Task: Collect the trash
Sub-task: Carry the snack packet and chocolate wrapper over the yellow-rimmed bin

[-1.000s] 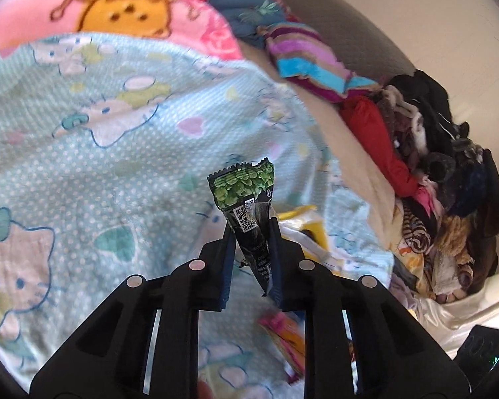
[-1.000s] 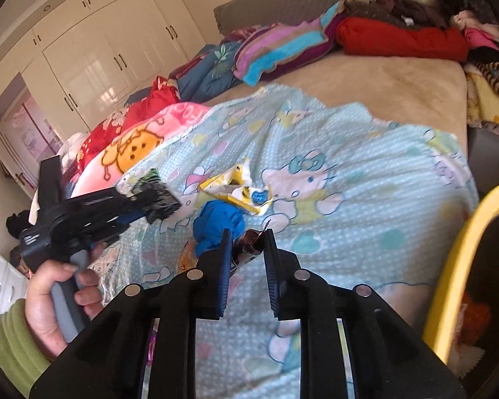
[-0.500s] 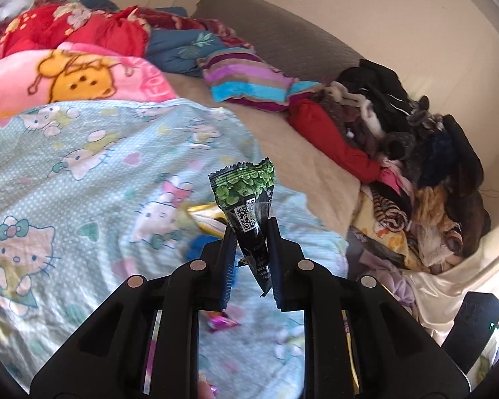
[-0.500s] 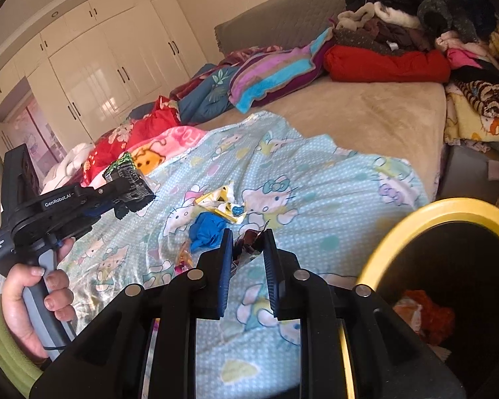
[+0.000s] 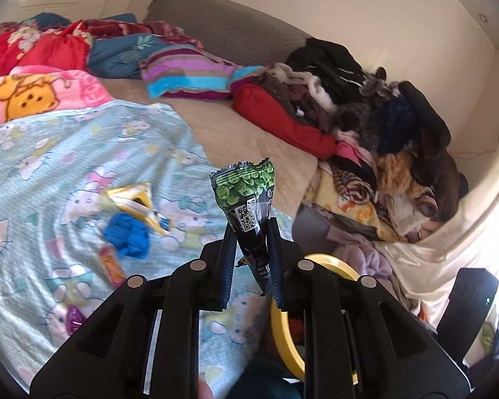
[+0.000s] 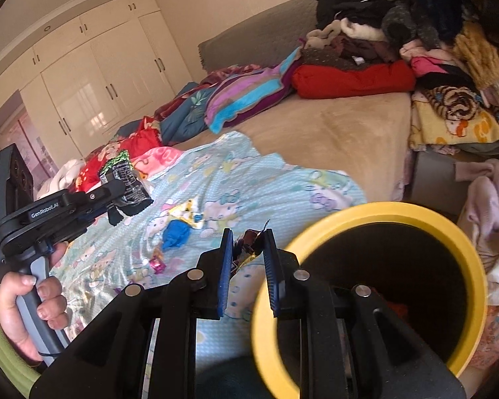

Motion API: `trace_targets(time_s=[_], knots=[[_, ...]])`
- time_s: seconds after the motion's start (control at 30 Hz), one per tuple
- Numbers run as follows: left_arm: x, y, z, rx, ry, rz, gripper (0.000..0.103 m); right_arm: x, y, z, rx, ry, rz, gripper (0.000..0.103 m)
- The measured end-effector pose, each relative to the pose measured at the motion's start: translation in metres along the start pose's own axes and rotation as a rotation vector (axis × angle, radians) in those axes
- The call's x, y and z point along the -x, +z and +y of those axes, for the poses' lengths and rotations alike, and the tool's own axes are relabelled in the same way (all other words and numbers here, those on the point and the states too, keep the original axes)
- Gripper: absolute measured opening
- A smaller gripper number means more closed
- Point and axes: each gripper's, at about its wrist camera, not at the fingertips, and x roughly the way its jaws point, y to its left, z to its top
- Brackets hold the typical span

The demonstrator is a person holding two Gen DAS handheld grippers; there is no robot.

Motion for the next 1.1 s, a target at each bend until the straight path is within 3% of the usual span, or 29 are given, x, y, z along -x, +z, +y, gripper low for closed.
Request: trace_targets(time_s=[0.8,1.1], knots=[[-0.037,-0.044,-0.083,-0.176,-0.154,0.145,0.013,0.058,-0.006,-0.074,-0.077,-0.206,-0.086,0.018],[-0.06,-0.065,-0.108,-0.237,-0.207,0.222,0.013,0.062,-0.012,-0.108,-0.13,-0.285,-0.085,0.018]])
